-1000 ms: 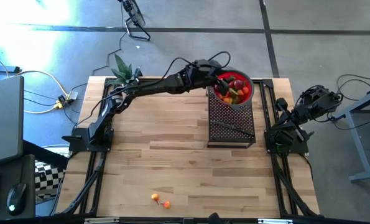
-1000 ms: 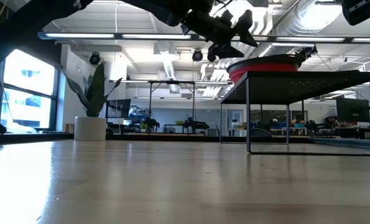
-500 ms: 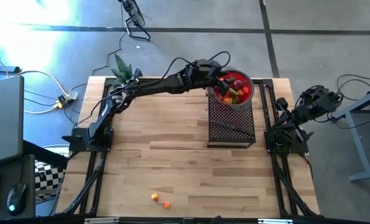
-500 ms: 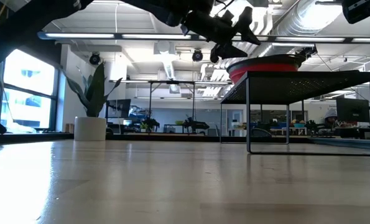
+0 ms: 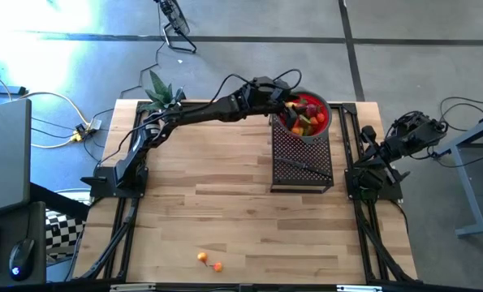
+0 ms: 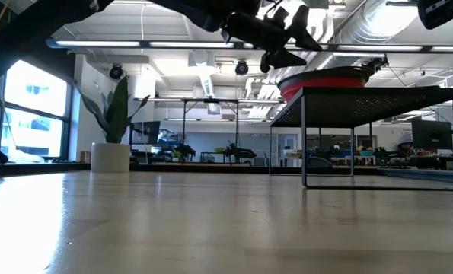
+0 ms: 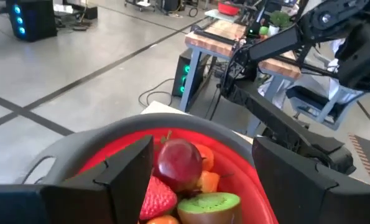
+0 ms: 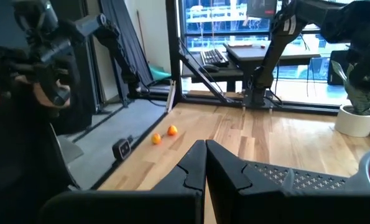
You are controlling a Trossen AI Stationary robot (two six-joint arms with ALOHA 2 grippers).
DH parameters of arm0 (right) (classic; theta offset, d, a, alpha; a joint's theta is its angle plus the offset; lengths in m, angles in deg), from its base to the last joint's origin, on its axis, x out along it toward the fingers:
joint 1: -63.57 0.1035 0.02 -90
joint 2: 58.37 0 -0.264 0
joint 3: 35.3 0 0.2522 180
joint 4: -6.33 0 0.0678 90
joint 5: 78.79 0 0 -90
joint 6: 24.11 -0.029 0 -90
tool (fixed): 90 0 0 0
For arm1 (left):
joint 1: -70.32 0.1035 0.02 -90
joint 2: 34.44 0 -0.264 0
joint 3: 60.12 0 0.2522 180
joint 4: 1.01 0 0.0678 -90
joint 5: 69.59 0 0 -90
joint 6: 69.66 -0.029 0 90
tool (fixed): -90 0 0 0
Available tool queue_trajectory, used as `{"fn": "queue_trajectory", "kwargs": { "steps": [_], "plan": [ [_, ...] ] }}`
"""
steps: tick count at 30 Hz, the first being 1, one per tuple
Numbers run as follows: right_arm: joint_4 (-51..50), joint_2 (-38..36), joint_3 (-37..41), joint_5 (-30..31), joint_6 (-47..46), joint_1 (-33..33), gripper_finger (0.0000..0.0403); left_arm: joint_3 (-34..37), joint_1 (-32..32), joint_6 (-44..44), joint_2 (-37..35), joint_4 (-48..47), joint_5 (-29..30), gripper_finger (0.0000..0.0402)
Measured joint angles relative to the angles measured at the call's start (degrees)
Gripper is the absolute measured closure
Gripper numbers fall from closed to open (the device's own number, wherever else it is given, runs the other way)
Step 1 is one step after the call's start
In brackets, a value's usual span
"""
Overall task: Pick & Place Fruit
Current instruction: Put the pear into the strainer bowl on the shelf
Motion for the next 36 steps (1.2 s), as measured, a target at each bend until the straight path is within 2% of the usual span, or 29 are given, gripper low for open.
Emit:
{"fn": "queue_trajectory", "kwargs": {
  "steps": [6,10,16,25,30,36],
  "plan": [
    [3.43,-0.01,0.0,0.02,-0.35,-0.01,0.04,0.32,-3.76,-6.05,-0.3,-1.12,1.13,0.0132],
    [4.29,-0.01,0.0,0.03,-0.33,0.0,0.04,4.88,-7.06,-8.44,-3.12,1.42,1.13,0.0132],
    [4.26,-0.01,0.0,0.04,0.21,-0.01,0.04,19.41,-9.12,-11.98,-13.84,2.93,2.45,0.0132],
    [4.16,-0.01,0.0,3.15,1.68,-0.02,0.04,48.52,-11.6,-14.61,-33.86,16.66,2.77,0.0132],
    [4.17,-0.01,0.0,3.72,1.7,-0.01,0.04,58.25,-14.09,-14.59,-42.55,15.92,2.88,0.0132],
    [4.21,-0.01,0.0,6.02,1.7,0.0,0.04,65.91,-20.24,-14.05,-51.06,15.85,4.21,0.0132]
  ]
}}
